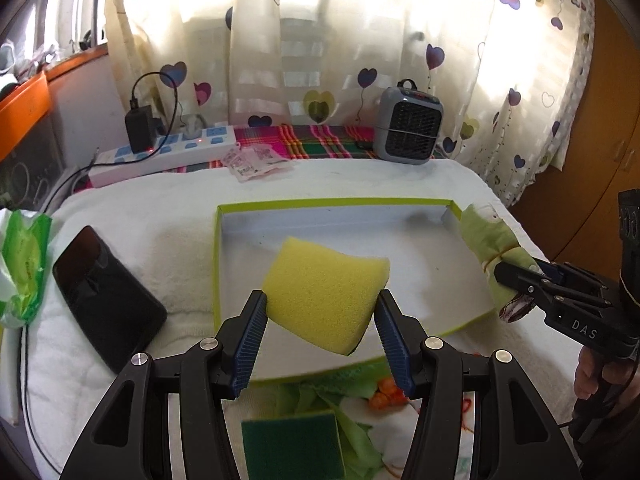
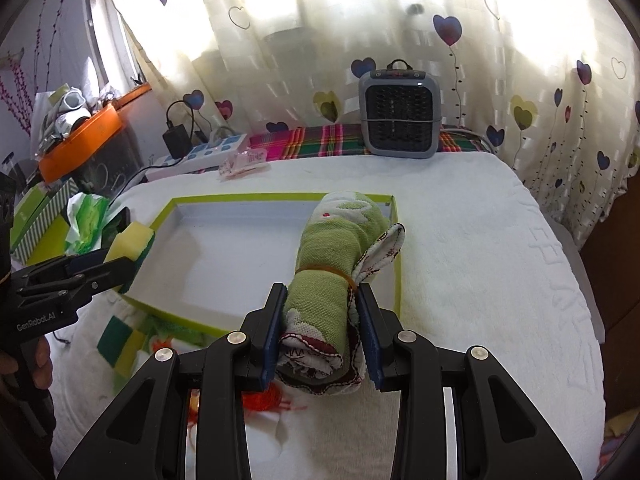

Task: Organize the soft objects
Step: 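Carry towel roll into box lid with right tool while left tool sets sponge inside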

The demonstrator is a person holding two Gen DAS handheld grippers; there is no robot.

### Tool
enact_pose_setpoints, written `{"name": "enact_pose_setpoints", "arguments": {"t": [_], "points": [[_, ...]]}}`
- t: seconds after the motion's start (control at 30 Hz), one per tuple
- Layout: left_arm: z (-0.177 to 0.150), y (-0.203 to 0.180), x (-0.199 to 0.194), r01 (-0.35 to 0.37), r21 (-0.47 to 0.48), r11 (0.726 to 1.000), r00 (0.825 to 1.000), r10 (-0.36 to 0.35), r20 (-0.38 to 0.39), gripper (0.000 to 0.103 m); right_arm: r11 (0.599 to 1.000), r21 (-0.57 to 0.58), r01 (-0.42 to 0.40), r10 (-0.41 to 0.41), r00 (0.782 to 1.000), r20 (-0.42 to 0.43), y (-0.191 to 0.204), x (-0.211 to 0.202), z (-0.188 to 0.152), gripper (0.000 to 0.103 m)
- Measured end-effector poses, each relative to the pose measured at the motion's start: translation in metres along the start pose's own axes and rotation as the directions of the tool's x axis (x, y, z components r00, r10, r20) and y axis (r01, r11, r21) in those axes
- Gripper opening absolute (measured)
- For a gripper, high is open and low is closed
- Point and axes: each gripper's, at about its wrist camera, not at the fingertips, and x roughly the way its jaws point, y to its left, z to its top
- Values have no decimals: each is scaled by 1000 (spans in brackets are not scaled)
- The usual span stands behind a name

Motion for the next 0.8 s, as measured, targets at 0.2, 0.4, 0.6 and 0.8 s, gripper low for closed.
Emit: {"name": "enact_pose_setpoints", "arguments": {"t": [0.2,0.4,0.6,0.8], "points": [[12,4,27,-23,12,1000,999,23,-40,54,1000,-6,3,-3,1000,-31,-3,23,9,36],[18,6,46,-34,17,999,997,35,-61,54,999,-31,20,-22,998,-62,-2,43,13,36],[22,4,55,-70,39,997,995,73,-65,54,999,-30,29,-32,997,-73,-3,56,13,36],[22,3,64,-103,61,993,991,107,-78,55,998,-40,40,-42,997,-66,-3,59,14,36]]}}
